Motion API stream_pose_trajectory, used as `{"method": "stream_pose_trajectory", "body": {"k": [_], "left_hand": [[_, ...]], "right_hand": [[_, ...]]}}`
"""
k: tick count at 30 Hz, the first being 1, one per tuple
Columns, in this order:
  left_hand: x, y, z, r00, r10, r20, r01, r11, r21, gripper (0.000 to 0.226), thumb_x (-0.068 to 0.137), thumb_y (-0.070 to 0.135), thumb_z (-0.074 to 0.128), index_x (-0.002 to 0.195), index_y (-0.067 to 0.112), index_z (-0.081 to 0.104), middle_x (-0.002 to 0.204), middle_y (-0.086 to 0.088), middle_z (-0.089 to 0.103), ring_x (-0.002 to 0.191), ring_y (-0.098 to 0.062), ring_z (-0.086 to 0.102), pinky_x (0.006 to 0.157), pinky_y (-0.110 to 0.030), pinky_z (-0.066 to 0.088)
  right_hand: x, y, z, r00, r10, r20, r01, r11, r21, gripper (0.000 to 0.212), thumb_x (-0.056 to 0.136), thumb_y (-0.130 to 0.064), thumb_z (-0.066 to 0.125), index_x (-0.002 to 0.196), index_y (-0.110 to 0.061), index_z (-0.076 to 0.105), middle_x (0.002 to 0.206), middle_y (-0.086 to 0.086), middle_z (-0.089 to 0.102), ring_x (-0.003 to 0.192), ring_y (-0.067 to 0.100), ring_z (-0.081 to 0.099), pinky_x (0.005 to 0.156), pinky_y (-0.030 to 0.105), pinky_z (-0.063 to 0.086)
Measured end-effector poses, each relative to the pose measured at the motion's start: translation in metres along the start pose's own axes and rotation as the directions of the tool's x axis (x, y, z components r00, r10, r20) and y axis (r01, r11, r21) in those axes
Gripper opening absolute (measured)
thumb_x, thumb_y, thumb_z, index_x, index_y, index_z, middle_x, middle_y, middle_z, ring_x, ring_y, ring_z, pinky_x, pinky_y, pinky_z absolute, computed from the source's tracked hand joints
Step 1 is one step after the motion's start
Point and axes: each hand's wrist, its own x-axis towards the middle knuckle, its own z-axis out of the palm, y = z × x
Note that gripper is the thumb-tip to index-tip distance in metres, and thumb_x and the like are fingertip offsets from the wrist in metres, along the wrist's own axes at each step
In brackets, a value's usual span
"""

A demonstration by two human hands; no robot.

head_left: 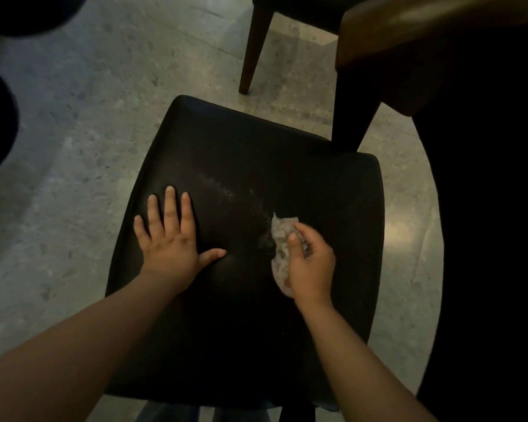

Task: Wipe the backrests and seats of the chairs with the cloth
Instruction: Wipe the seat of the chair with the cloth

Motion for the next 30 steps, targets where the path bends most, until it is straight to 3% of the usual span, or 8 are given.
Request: {"method": "stream_pose_trajectory", "body": {"k": [4,7,10,13,16,19,25,30], "left_hand": [[-0.001,0.001,0.001,1.000,0.005,-0.007,-0.005,1.000,-0.013,0.122,0.069,0.087,0.036,0.146,0.018,-0.029,0.158,-0.008,-0.027,0.144,-0.036,-0.023,0.113,-0.059,-0.009],[-0.001,-0.001,0.002,1.000,0.010,-0.020,-0.010,1.000,-0.016,0.121,0.068,0.088,0.032,0.143,0.019,-0.033,0.157,-0.008,-0.028,0.143,-0.035,-0.024,0.113,-0.059,-0.009],[-0.001,-0.001,0.002,1.000,0.014,-0.027,-0.015,1.000,-0.025,0.120,0.068,0.088,0.032,0.142,0.020,-0.034,0.158,-0.008,-0.027,0.144,-0.035,-0.023,0.113,-0.059,-0.009],[-0.001,-0.001,0.002,0.999,0.016,-0.028,-0.016,1.000,-0.018,0.121,0.068,0.088,0.033,0.136,0.021,-0.041,0.157,-0.007,-0.029,0.143,-0.035,-0.024,0.112,-0.059,-0.010],[0.000,-0.001,0.000,1.000,0.019,-0.006,-0.020,1.000,-0.019,0.120,0.069,0.088,0.034,0.129,0.025,-0.049,0.153,-0.005,-0.034,0.142,-0.034,-0.026,0.111,-0.058,-0.012],[0.000,0.000,-0.002,1.000,0.013,0.013,-0.012,1.000,-0.015,0.121,0.070,0.088,0.034,0.132,0.023,-0.046,0.153,-0.006,-0.036,0.142,-0.035,-0.027,0.111,-0.058,-0.013],[-0.001,0.001,-0.005,0.999,0.007,0.047,-0.006,1.000,-0.008,0.120,0.071,0.087,0.034,0.133,0.023,-0.046,0.150,-0.005,-0.041,0.141,-0.035,-0.030,0.111,-0.057,-0.014],[0.000,0.002,-0.005,0.999,0.002,0.045,-0.002,1.000,-0.004,0.120,0.070,0.087,0.035,0.141,0.022,-0.037,0.149,-0.005,-0.040,0.141,-0.035,-0.029,0.111,-0.057,-0.014]], "right_hand": [[0.041,-0.019,-0.027,0.964,-0.133,-0.231,0.140,0.990,0.012,0.025,0.098,-0.020,0.052,0.120,-0.027,0.061,0.116,-0.014,0.058,0.103,-0.001,0.056,0.083,0.013,0.044],[0.074,-0.028,-0.042,0.959,-0.211,-0.190,0.192,0.975,-0.112,0.026,0.099,-0.017,0.049,0.122,-0.019,0.061,0.124,-0.004,0.057,0.109,0.006,0.054,0.089,0.012,0.041],[0.081,-0.026,-0.031,0.963,-0.210,-0.167,0.179,0.966,-0.184,0.024,0.099,-0.019,0.050,0.119,-0.021,0.061,0.129,-0.003,0.051,0.107,0.004,0.050,0.082,0.004,0.034],[0.060,-0.018,-0.008,0.969,-0.142,-0.201,0.109,0.980,-0.167,0.023,0.097,-0.024,0.053,0.118,-0.026,0.060,0.126,-0.007,0.051,0.108,0.003,0.051,0.087,0.016,0.042],[0.024,-0.009,0.007,0.992,-0.108,-0.071,0.094,0.978,-0.186,0.021,0.094,-0.025,0.055,0.109,-0.039,0.057,0.118,-0.016,0.053,0.103,-0.002,0.052,0.077,0.012,0.041],[0.004,-0.005,0.005,0.994,-0.053,0.093,0.065,0.989,-0.132,0.024,0.094,-0.023,0.057,0.102,-0.045,0.057,0.107,-0.021,0.056,0.100,-0.006,0.054,0.084,0.016,0.046],[0.053,-0.032,-0.034,0.965,-0.234,-0.122,0.219,0.968,-0.121,0.021,0.096,-0.021,0.054,0.114,-0.027,0.063,0.106,-0.020,0.057,0.098,-0.004,0.055,0.080,0.010,0.041],[0.068,-0.033,-0.009,0.983,-0.150,-0.108,0.135,0.982,-0.133,0.023,0.098,-0.019,0.050,0.118,-0.024,0.061,0.122,-0.006,0.058,0.108,0.005,0.054,0.089,0.019,0.044]]}}
